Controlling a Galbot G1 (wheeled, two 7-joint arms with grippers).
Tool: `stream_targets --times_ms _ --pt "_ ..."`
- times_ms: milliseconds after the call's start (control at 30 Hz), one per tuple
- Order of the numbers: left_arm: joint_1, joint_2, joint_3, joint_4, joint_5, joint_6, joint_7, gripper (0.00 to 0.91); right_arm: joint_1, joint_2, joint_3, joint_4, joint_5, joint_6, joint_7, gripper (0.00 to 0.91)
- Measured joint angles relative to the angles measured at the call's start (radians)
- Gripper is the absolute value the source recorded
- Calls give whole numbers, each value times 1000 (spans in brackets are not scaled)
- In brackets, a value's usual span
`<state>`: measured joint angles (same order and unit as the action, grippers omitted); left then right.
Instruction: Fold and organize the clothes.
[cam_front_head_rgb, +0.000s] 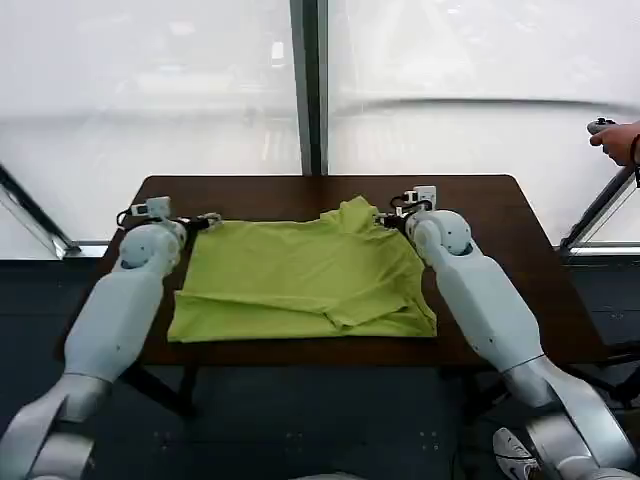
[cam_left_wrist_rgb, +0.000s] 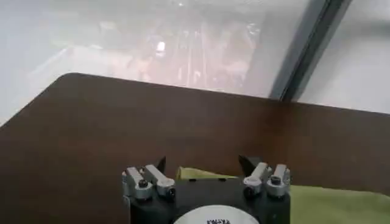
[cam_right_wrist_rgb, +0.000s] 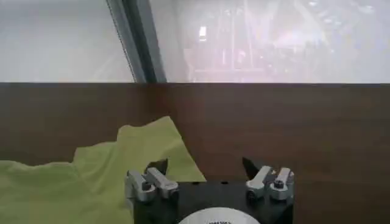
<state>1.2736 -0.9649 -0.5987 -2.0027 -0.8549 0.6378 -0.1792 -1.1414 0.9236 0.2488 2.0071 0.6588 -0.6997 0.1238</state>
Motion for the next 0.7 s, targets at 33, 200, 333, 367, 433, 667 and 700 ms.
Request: stream_targets --times_ms 33,200,333,367,433,667,700 --pt "13 -3 -2 -6 3 0 1 146 -4 -1 0 4 0 -1 0 0" --pt "61 -13 -12 -21 15 0 3 156 -28 -13 17 21 10 -22 6 0" --pt "94 -27 -24 -28 31 -2 6 878 -43 -31 44 41 34 -22 -2 878" --pt "102 -29 -28 -32 32 -2 8 878 -42 -35 50 46 40 -21 -2 878" --pt "118 -35 -38 -41 33 -4 10 878 -34 -35 65 46 57 -18 4 878" --pt "160 -54 -57 -47 48 -4 11 878 80 29 94 -50 54 14 24 878" --pt "165 -57 -60 -50 38 4 3 878 100 42 90 -74 45 15 22 878"
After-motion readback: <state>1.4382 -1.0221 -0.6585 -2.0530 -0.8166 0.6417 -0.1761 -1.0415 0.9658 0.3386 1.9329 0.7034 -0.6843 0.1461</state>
